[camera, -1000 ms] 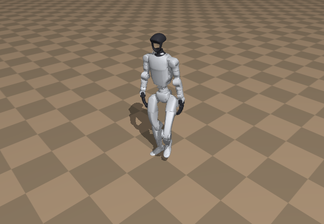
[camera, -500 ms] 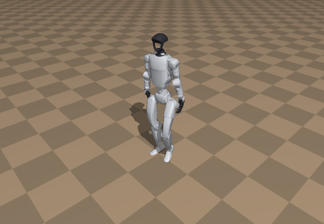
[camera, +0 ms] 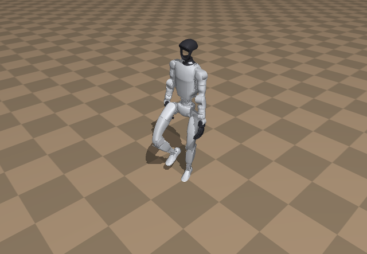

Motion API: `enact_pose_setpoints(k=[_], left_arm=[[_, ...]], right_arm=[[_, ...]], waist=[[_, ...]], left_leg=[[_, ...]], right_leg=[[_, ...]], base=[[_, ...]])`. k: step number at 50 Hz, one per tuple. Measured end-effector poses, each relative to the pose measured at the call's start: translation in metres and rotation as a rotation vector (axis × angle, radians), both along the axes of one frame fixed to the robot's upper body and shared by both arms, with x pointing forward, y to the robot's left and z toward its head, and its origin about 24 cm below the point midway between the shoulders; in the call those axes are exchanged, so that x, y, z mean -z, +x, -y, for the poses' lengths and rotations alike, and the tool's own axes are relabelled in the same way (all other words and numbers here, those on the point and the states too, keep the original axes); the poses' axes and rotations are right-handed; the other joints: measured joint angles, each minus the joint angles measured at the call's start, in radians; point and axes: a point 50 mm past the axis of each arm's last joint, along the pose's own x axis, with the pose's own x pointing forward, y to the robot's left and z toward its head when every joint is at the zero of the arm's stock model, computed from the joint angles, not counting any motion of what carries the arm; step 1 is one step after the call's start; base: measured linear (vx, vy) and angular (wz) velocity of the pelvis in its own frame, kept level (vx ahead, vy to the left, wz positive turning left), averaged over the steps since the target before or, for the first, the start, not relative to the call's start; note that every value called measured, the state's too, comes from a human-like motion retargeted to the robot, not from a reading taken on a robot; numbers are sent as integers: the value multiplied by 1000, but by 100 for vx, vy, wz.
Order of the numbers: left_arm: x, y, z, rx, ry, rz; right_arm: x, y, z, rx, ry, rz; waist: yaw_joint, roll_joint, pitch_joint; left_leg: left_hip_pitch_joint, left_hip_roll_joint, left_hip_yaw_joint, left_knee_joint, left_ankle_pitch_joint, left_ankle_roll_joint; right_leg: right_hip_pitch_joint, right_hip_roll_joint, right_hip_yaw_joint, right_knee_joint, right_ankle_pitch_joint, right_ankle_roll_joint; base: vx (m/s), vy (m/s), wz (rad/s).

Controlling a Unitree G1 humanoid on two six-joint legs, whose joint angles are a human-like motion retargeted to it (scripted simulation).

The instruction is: In place motions

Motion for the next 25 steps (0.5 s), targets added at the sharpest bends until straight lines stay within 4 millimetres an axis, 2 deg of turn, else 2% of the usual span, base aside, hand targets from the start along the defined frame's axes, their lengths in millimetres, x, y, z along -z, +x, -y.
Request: enact_pose_setpoints(k=[3,6,12,17,20,23,24,25], left_arm=[[1,-9,2,27,-2,-29],[4,-21,10,37,-28,-63],[8,-45,30,-15,-92,-117],[9,-66,40,-37,-123,-164],[9,-80,44,-38,-133,-198],[8,-94,45,-49,-142,-232],[7,-100,45,-57,-144,-245],[6,-106,45,-67,-146,-260]], right_arm=[[0,-2,-1,-12,1,-3],[1,-16,2,8,-15,-44],[-1,-54,12,70,-76,-182],[-6,-87,17,120,-126,-283],[-8,-101,17,144,-136,-326],[-10,-108,18,146,-141,-345],[-10,-107,19,141,-143,-346],[-10,-107,19,134,-146,-346]], waist=[[-40,14,6],[-63,26,9],[-45,5,10],[19,-30,-15],[38,-30,-27],[14,-42,-37],[18,-51,-48],[27,-61,-64]], left_leg=[[-20,14,-24,-4,14,2],[-32,31,-40,-2,22,0],[-12,23,-24,-4,17,0],[34,0,30,-40,14,-7],[54,-2,32,-41,3,-14],[64,-24,9,-15,-21,-16],[63,-33,18,2,-34,-16],[61,-42,34,21,-50,-16]], right_leg=[[-153,0,-17,182,-14,0],[-236,1,-38,265,-17,10],[-146,0,-29,158,-10,6],[100,66,45,-186,26,36],[300,109,79,-506,58,61],[516,98,26,-868,109,62],[581,98,5,-969,34,33],[645,102,-16,-1068,-89,-9]], base=[[-6,-7,31],[-1,-5,30],[2,0,-7],[10,2,-31],[14,6,15],[17,7,52],[21,9,-1],[21,10,-71]])
